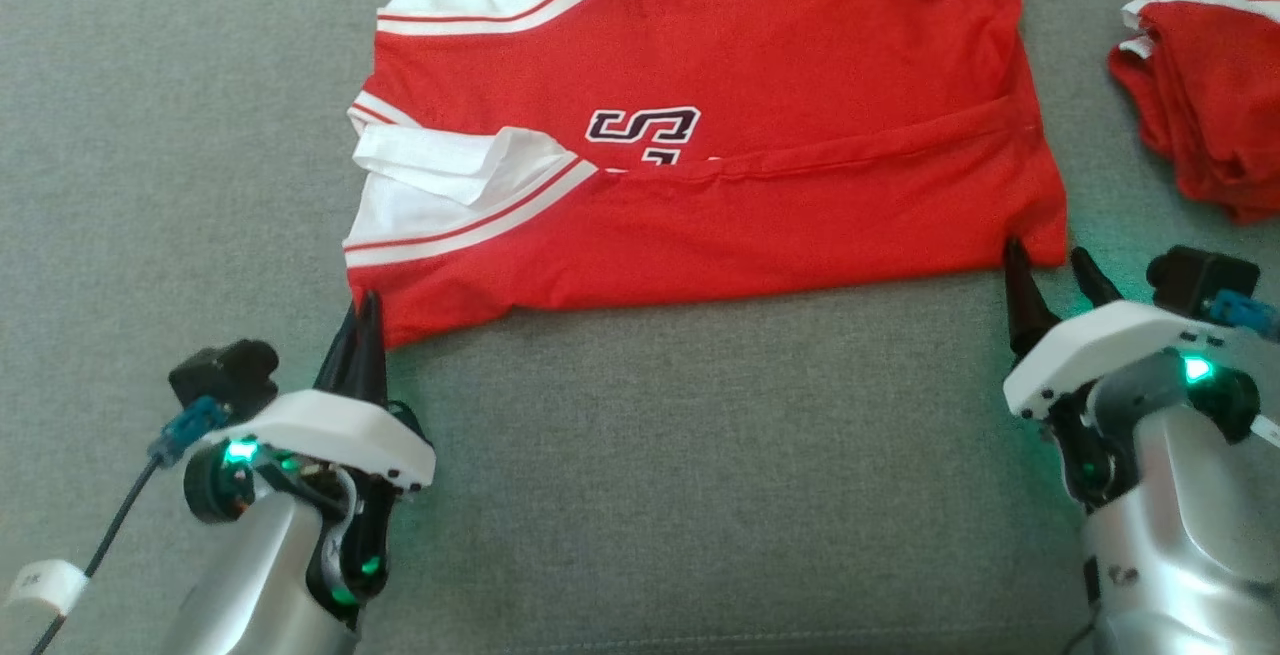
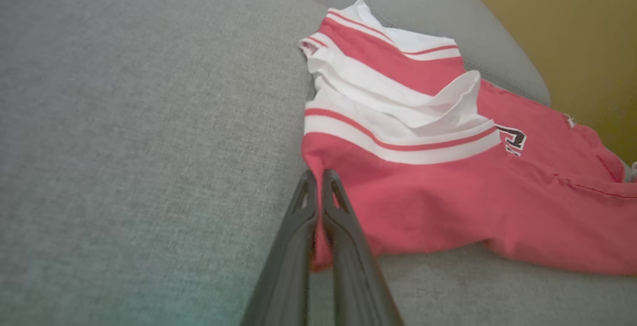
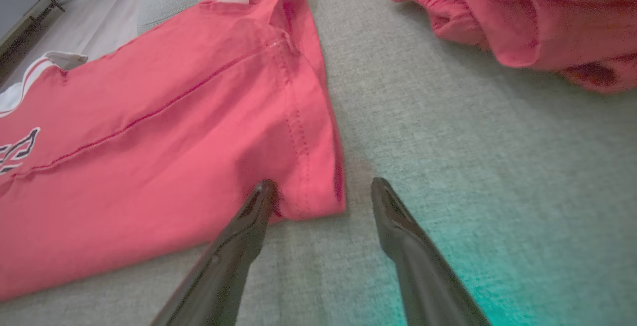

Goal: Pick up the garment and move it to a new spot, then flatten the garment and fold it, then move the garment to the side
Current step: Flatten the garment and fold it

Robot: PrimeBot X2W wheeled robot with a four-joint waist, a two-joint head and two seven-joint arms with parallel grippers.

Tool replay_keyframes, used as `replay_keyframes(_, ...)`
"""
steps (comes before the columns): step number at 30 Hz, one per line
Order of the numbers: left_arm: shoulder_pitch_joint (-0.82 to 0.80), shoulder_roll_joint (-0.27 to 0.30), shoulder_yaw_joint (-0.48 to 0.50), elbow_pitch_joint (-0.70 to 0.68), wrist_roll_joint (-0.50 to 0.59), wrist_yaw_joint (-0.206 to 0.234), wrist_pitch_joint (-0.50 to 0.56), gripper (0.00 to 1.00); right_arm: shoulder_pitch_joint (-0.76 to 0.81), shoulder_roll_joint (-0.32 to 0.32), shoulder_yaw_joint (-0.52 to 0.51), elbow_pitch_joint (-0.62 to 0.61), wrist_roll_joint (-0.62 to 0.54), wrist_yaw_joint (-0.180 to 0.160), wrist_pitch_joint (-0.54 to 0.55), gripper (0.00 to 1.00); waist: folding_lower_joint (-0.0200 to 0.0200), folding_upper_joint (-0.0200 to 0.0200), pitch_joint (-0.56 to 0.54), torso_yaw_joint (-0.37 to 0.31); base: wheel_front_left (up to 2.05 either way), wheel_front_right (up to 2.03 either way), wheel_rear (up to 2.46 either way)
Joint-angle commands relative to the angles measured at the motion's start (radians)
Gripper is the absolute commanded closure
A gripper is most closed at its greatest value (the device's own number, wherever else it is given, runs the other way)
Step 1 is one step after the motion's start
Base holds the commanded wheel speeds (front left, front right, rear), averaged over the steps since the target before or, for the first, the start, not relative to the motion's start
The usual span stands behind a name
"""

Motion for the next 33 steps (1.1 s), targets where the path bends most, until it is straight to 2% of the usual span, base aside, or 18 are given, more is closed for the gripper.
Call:
replay_keyframes(1,-0.030,0.028,0.034,-0.044,0.014,0.000,-0.016,1.00,-0.037,-0.004,0.030,-0.003,0.017,0.007,-0.013,0.24,0.0000,0.0000,-0.004,0.005,0.00,0.00,0.00)
replay_keyframes(2,-0.030,0.032,0.035,-0.055,0.016,0.001,-0.018,1.00,-0.044,-0.004,0.035,0.016,0.026,0.007,-0.016,0.53,0.0000,0.0000,-0.007,0.007,0.00,0.00,0.00)
replay_keyframes(3,-0.029,0.037,0.036,-0.067,0.018,0.001,-0.020,1.00,-0.051,-0.004,0.039,0.033,0.032,0.007,-0.022,0.72,0.0000,0.0000,-0.011,0.009,0.00,0.00,0.00)
replay_keyframes(5,-0.027,0.048,0.038,-0.094,0.023,0.004,-0.021,1.00,-0.063,-0.004,0.042,0.064,0.042,0.007,-0.035,1.00,0.0000,0.0000,-0.022,0.014,0.00,0.00,0.00)
replay_keyframes(12,0.009,0.113,0.045,-0.258,0.051,0.026,-0.004,1.00,-0.072,-0.004,0.035,0.075,0.077,0.007,-0.098,1.00,0.0000,0.0000,-0.071,0.026,0.00,0.00,0.00)
replay_keyframes(15,0.056,0.155,0.054,-0.372,0.060,0.050,0.025,1.00,-0.037,-0.004,0.050,0.026,0.121,0.007,-0.094,1.00,0.0000,0.0000,-0.091,0.023,0.00,0.00,0.00)
replay_keyframes(19,0.154,0.208,0.053,-0.517,0.072,0.095,0.086,1.00,0.067,-0.004,0.047,-0.077,0.114,0.007,-0.066,1.00,0.0000,0.0000,-0.106,0.018,0.00,0.00,0.00)
replay_keyframes(22,0.233,0.222,0.044,-0.580,0.062,0.121,0.123,1.00,0.164,-0.004,0.041,-0.159,0.115,0.007,-0.037,1.00,0.0000,0.0000,-0.111,0.015,0.00,0.00,0.00)
replay_keyframes(26,0.319,0.212,0.039,-0.593,0.046,0.149,0.125,1.00,0.273,-0.004,0.033,-0.246,0.117,0.007,-0.011,1.00,0.0000,0.0000,-0.115,0.005,0.00,0.00,0.00)
replay_keyframes(33,0.393,0.181,0.027,-0.497,0.015,0.137,0.087,1.00,0.376,-0.004,0.035,-0.318,0.123,0.007,0.015,1.00,0.0000,0.0000,-0.123,-0.010,0.00,0.00,0.00)
